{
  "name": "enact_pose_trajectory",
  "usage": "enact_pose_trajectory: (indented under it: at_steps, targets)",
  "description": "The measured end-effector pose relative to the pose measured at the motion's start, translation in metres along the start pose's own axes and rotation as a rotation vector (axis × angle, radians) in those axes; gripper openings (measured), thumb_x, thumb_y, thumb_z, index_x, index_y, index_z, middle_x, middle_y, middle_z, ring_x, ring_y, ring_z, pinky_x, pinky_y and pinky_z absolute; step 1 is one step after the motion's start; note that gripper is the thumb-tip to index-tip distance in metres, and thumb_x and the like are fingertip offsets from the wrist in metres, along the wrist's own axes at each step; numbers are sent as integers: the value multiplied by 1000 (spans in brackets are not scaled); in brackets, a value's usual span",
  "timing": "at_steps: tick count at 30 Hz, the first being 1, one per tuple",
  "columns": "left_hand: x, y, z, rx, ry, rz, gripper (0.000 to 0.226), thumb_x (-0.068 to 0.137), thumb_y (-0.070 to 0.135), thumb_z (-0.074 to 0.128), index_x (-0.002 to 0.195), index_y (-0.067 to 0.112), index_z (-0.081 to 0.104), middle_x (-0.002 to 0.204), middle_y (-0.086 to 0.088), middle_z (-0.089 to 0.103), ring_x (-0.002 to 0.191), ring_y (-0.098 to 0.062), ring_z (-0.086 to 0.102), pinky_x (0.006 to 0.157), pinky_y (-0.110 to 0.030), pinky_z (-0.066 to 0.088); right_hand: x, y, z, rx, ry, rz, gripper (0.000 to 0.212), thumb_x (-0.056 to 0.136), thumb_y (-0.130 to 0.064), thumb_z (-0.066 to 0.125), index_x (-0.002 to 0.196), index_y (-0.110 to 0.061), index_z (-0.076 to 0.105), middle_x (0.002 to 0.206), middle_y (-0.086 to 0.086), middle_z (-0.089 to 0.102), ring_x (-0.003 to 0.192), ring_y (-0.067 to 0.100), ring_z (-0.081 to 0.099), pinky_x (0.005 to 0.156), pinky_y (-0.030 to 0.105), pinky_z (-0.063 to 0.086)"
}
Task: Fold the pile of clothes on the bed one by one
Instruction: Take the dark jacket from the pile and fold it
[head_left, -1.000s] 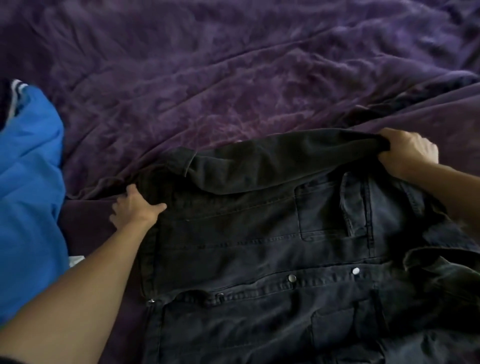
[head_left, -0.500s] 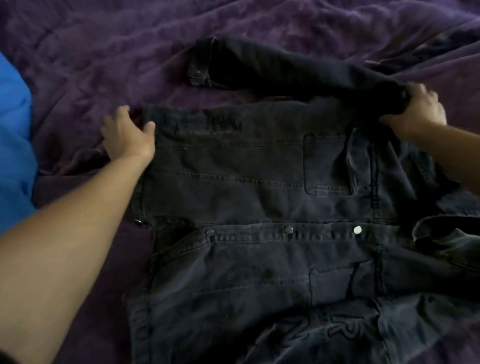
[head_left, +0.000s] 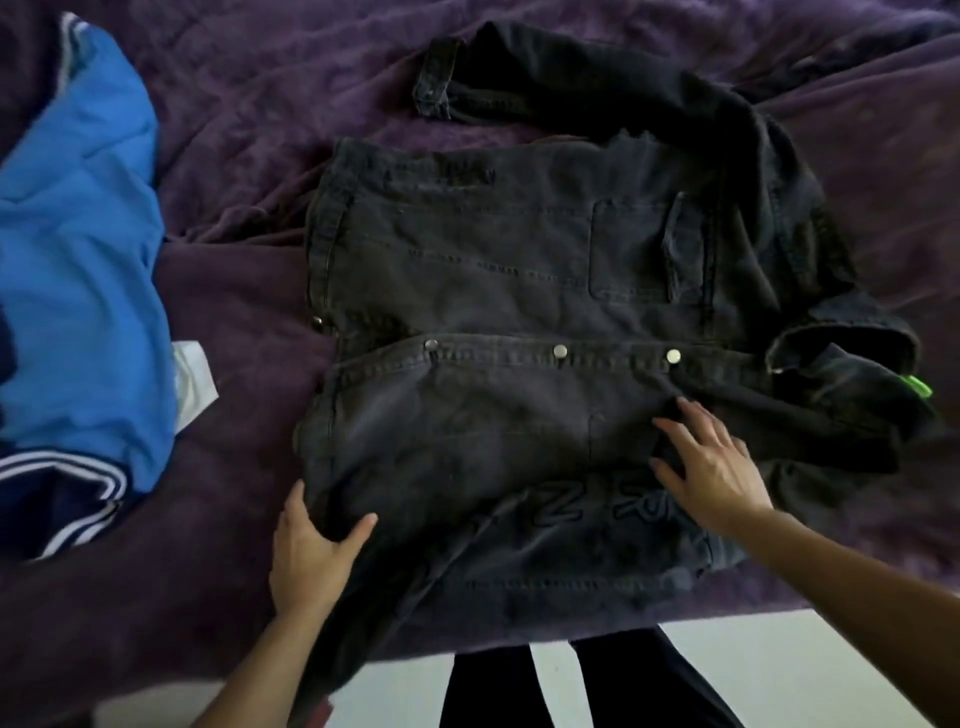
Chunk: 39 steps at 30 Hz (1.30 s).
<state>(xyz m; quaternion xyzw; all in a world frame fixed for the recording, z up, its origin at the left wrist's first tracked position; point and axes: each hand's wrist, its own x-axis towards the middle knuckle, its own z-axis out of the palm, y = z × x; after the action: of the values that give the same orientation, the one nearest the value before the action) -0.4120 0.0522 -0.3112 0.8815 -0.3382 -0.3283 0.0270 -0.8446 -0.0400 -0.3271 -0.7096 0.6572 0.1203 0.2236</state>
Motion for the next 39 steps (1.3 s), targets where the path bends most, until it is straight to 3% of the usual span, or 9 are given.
enact_pose_trajectory:
  at_steps: [9,13,17,20,24,27,31,36,39]
  targets:
    - [-8,-13,-26,209,189,117,57,75,13,78,125,13,51,117,-21,58,111,-41,51,83,-48,46,-94,15,21,-60,51,30,59,82,-34,71,135,-17,52,145,13,44,128,36,45,93,49,46]
    - [-38,-27,-13,266,390,514,32,77,23,73,104,9,64,98,-18,56,94,-42,53,75,-51,48,-130,-10,41,-3,241,-271,61,73,-43,79,125,-17,61,133,10,55,119,33,52,88,46,47]
    - [-96,-53,26,466,101,668,68,69,59,68,123,19,58,109,-6,58,99,-32,56,76,-44,46,-145,-37,60,-32,123,-315,47,75,-41,77,115,-18,69,112,5,66,104,29,61,86,41,46]
    - [-100,-76,35,578,9,553,78,72,29,78,141,18,43,122,-7,54,111,-32,51,86,-47,44,-135,-35,53,53,60,-185,22,86,-39,67,95,-20,74,94,-1,68,90,23,63,78,35,48]
    - [-94,-72,23,420,61,544,31,81,2,60,112,8,65,101,-8,64,93,-34,60,70,-43,49,-101,-29,31,62,197,-87,47,82,-43,68,124,-23,59,127,6,57,117,28,52,89,46,49]
    - [-93,-66,-2,254,-81,545,17,82,4,57,90,13,68,79,-3,68,76,-31,63,62,-38,49,-69,-33,17,-22,-2,-14,80,79,-45,72,145,-31,30,151,6,36,138,28,32,104,48,34]
    - [-82,-61,-57,226,-274,539,33,77,0,62,70,33,64,66,10,67,62,-9,62,59,-26,48,-74,-24,21,-133,-173,-10,9,90,-40,55,96,-39,62,106,6,67,94,29,61,80,34,45]
    - [-71,-48,-93,188,-344,498,28,81,3,62,72,29,69,72,10,72,76,-21,69,67,-30,52,-135,54,5,-89,-195,165,12,90,-36,54,84,-40,63,103,5,70,89,29,63,71,31,46]
    - [-58,-24,-94,125,-234,560,24,88,10,63,75,30,64,75,14,69,80,-11,66,63,-18,44,-120,63,-2,-48,12,149,36,82,-39,67,117,-32,62,117,4,64,107,29,59,77,37,49]
